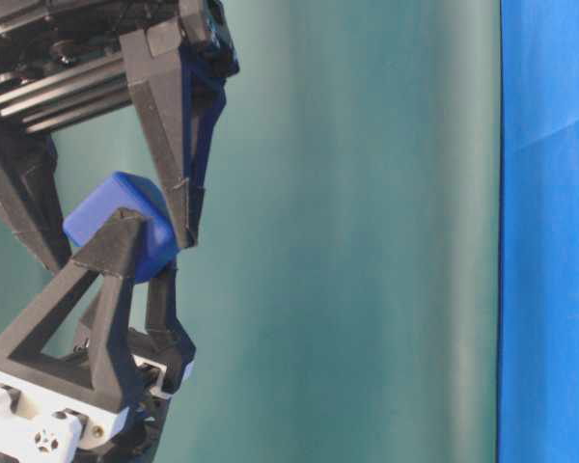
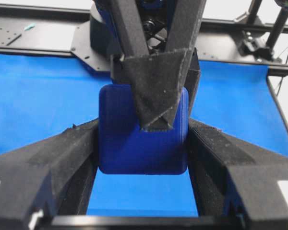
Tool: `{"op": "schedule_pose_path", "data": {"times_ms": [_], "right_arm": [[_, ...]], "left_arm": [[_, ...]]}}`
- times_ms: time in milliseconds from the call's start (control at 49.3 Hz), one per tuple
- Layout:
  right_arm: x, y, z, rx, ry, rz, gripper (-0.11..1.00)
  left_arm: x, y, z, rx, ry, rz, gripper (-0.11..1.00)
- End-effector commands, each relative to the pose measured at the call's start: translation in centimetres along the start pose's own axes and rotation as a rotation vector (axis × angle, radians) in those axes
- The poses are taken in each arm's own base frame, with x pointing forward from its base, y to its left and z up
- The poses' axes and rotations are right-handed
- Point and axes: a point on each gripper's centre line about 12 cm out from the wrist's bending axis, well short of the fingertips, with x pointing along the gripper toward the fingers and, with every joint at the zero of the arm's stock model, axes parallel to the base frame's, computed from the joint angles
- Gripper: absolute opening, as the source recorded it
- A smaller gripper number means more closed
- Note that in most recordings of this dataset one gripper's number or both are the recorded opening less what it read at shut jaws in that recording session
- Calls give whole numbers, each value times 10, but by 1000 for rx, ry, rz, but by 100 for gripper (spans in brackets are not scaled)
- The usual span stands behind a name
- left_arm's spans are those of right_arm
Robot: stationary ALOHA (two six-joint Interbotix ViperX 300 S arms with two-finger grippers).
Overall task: Handover the blue block to the right arm after grasping it with the left arm, then place it in the designated position.
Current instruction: 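Move the right gripper onto the cube and close it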
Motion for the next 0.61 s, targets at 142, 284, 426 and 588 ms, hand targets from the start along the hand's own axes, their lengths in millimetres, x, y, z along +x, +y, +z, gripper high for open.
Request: {"op": "schedule_pose_path", "data": {"times_ms": [142,284,426,588], "right_arm": [[-2,-17,8,-10,-22,-43,94],[-3,-20,7,-37,-5,-42,81],[-3,-25,6,-33,19,-48,48],[-3,-25,4,-28,32,-46,48]], "left_arm": [[-5,-2,13,-1,-40,-6,48],[-5,-3,13,-1,-39,-8,48],[-5,-3,13,-2,-38,-7,48],[-5,-4,12,-2,-34,-12,48]]}}
